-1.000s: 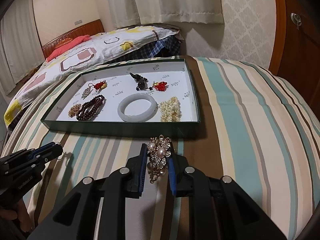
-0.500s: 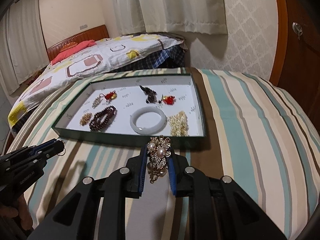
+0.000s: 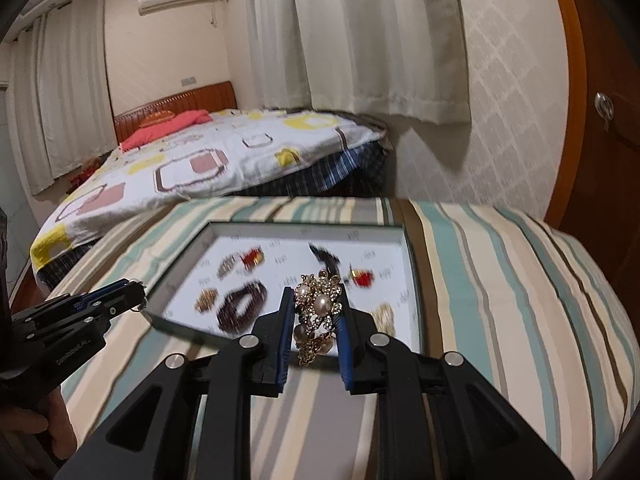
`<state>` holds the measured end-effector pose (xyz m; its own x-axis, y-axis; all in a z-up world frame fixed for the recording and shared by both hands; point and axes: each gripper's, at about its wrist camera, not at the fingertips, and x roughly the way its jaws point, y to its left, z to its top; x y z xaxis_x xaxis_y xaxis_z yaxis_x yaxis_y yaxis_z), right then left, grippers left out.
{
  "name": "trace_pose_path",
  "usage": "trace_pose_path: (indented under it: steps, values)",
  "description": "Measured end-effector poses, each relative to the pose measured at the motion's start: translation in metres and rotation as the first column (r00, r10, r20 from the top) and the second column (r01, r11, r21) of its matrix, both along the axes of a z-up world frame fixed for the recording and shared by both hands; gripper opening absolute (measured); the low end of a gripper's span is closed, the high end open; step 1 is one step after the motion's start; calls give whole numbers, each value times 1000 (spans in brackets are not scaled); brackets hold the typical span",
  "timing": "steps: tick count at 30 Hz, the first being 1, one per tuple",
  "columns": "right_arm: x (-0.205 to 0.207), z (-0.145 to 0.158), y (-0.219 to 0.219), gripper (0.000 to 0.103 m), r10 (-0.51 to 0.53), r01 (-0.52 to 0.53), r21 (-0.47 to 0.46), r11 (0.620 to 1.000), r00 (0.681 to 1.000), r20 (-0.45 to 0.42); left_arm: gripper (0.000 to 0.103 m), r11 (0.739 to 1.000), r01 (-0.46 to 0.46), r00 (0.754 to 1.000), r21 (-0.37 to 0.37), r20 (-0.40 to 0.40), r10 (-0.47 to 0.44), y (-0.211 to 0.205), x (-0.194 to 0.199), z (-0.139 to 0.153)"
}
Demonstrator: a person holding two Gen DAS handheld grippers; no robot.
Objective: Organize jewelry
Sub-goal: 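Carry the pearl ring and flower brooch into the green box with both tools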
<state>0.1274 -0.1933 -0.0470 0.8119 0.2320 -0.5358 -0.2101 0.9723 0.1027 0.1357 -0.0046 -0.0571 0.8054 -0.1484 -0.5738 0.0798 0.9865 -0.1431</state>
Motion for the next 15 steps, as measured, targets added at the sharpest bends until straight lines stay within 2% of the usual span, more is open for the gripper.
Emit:
trace_pose_path:
  steps: [9,15]
  values:
    - [37,31,14,20,24,-26,12,1000,993,116,16,1000,-19,995,-4,101,20,6,39,31]
    - [62,28,26,20,33,-36,20,999,988,149,16,1000,-28,993,-3,111,29,7,71,28]
